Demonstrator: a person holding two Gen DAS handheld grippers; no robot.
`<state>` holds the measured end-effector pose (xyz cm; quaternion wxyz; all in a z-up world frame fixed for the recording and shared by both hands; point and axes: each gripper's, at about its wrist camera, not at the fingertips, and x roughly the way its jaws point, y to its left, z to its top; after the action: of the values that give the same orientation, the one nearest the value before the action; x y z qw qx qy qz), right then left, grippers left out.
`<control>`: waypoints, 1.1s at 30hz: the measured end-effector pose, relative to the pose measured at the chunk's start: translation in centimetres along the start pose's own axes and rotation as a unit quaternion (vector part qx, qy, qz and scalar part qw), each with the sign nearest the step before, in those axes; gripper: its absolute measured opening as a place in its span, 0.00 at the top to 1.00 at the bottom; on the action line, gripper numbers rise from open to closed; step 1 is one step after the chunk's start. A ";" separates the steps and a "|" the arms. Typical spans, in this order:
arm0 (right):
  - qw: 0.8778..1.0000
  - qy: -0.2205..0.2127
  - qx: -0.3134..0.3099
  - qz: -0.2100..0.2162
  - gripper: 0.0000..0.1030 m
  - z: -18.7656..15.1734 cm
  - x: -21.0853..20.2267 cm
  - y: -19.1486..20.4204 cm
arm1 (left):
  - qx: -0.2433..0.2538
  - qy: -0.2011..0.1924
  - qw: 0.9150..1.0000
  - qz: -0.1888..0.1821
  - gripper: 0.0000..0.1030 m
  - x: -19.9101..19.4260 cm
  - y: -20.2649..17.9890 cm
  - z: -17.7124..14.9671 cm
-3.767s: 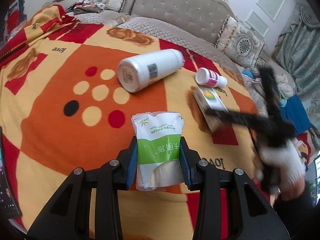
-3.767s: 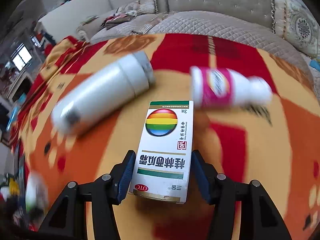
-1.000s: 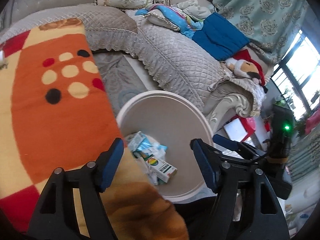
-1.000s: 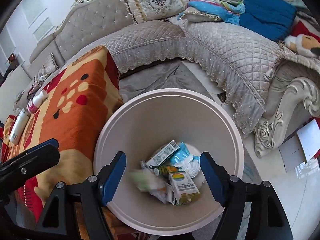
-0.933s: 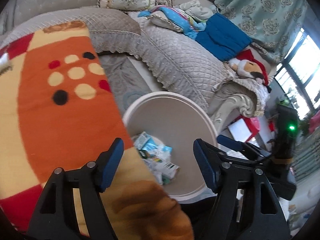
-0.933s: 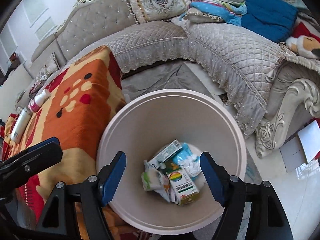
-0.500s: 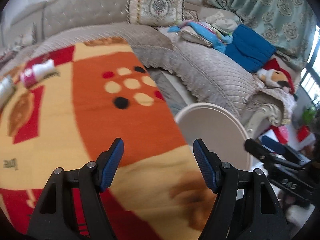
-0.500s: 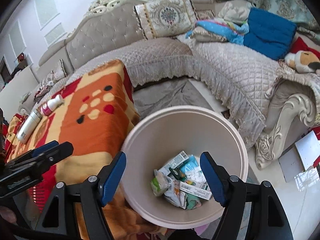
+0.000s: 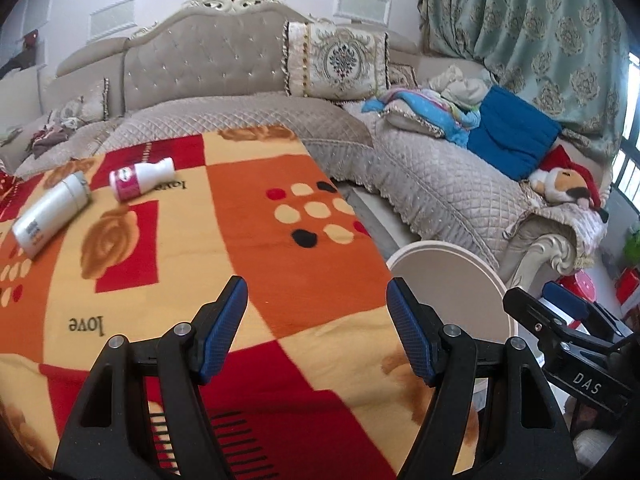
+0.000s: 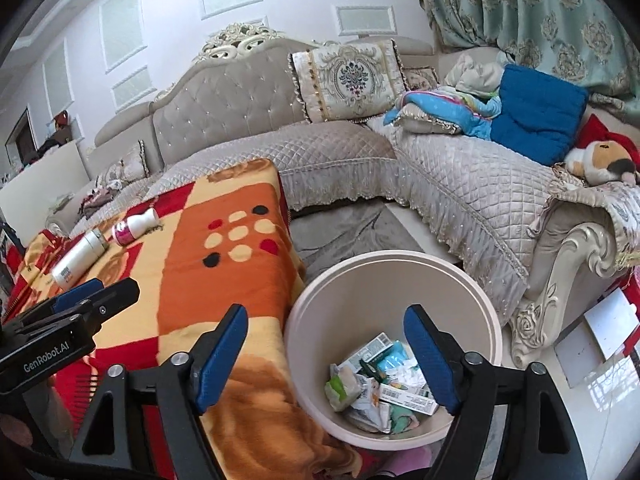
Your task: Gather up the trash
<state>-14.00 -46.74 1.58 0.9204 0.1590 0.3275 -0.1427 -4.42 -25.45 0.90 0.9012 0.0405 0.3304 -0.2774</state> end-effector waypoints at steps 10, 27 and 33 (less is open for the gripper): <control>1.000 -0.020 -0.003 -0.009 0.15 -0.2 -1.8 1.3 | -0.009 -0.013 1.000 -0.005 0.26 -1.9 1.1 -0.4; 0.998 -0.051 -0.017 -0.026 0.13 -0.3 -3.5 2.3 | -0.011 -0.034 0.999 -0.007 0.26 -3.5 1.5 -0.7; 0.998 -0.056 -0.019 -0.027 0.13 -0.3 -3.8 2.5 | -0.007 -0.033 0.999 -0.006 0.26 -3.4 1.4 -0.9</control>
<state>-16.10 -43.76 4.30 0.9359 0.1243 0.2825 -0.1696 -6.28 -22.42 2.14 0.9103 0.0233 0.3026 -0.2816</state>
